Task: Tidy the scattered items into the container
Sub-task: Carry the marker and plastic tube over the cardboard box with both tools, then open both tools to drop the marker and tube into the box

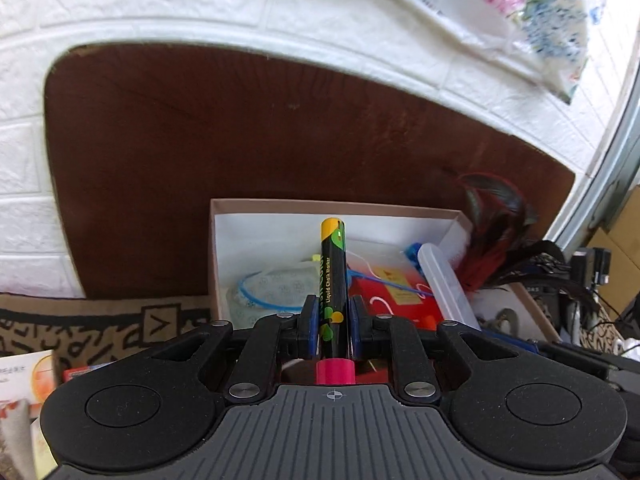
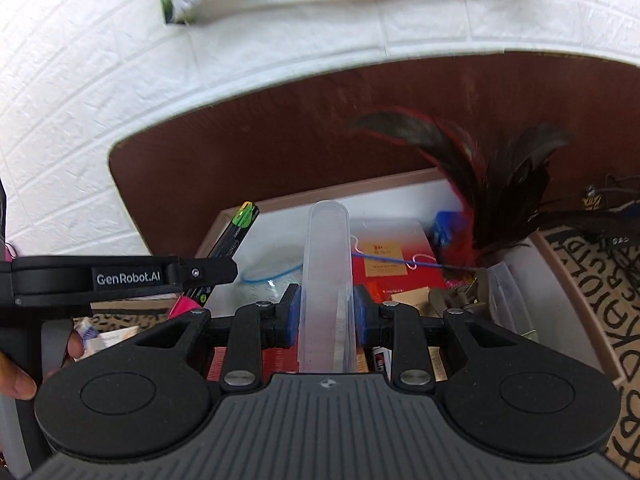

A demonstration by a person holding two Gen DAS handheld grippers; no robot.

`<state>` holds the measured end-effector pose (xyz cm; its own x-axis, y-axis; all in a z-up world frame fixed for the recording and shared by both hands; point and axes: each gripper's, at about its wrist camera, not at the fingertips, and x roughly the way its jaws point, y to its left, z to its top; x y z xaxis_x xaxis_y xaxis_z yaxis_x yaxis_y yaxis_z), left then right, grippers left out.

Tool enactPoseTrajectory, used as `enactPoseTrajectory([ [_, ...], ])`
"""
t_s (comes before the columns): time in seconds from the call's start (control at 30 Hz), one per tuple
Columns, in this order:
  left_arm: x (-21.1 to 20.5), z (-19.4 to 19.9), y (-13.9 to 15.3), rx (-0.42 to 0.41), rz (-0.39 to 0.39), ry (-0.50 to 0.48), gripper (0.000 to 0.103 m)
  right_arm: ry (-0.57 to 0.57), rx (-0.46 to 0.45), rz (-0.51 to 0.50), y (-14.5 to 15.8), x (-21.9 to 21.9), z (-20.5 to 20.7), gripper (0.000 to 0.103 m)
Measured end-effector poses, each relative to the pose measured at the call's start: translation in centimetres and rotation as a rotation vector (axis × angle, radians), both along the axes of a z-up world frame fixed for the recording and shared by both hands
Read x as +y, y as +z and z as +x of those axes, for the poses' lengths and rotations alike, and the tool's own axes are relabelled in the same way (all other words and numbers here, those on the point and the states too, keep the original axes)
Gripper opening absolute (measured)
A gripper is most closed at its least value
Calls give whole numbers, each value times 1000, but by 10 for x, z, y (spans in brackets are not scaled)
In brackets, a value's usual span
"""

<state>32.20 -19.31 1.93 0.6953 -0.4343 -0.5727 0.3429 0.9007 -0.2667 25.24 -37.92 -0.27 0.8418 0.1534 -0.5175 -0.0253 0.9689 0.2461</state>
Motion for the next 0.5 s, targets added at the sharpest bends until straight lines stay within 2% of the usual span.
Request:
enactPoseTrajectory([
  [0.03, -1, 4, -3, 1, 1, 4, 19, 0, 6, -1, -3, -1, 5, 31],
  [0.07, -2, 8, -5, 0, -1, 8, 32, -3, 8, -6, -6, -2, 8, 33],
  [0.1, -2, 10, -7, -2, -2, 20, 50, -7, 0, -17, -8, -1, 9, 43],
  [0.13, -1, 11, -8, -4, -7, 35, 79, -12, -14, -25, -8, -1, 8, 56],
  [0.17, 2, 10, -8, -13, -21, 44, 89, -27, -36, -28, -8, -2, 4, 78],
  [0.2, 4, 6, -8, -32, -34, 49, 93, -44, -66, -33, -8, -2, -1, 80],
  [0.27, 7, -2, -7, -60, -24, 41, 93, -44, -84, -56, -7, -2, -8, 80],
  [0.3, 7, -5, -6, -61, -14, 30, 94, -44, -83, -58, -8, -2, -11, 81],
  [0.4, 6, -13, -7, -49, 6, 9, 97, -53, -75, -59, -10, 1, -20, 93],
  [0.5, 4, -19, -7, -42, 13, -7, 99, -38, -69, -92, -10, 7, -24, 95],
])
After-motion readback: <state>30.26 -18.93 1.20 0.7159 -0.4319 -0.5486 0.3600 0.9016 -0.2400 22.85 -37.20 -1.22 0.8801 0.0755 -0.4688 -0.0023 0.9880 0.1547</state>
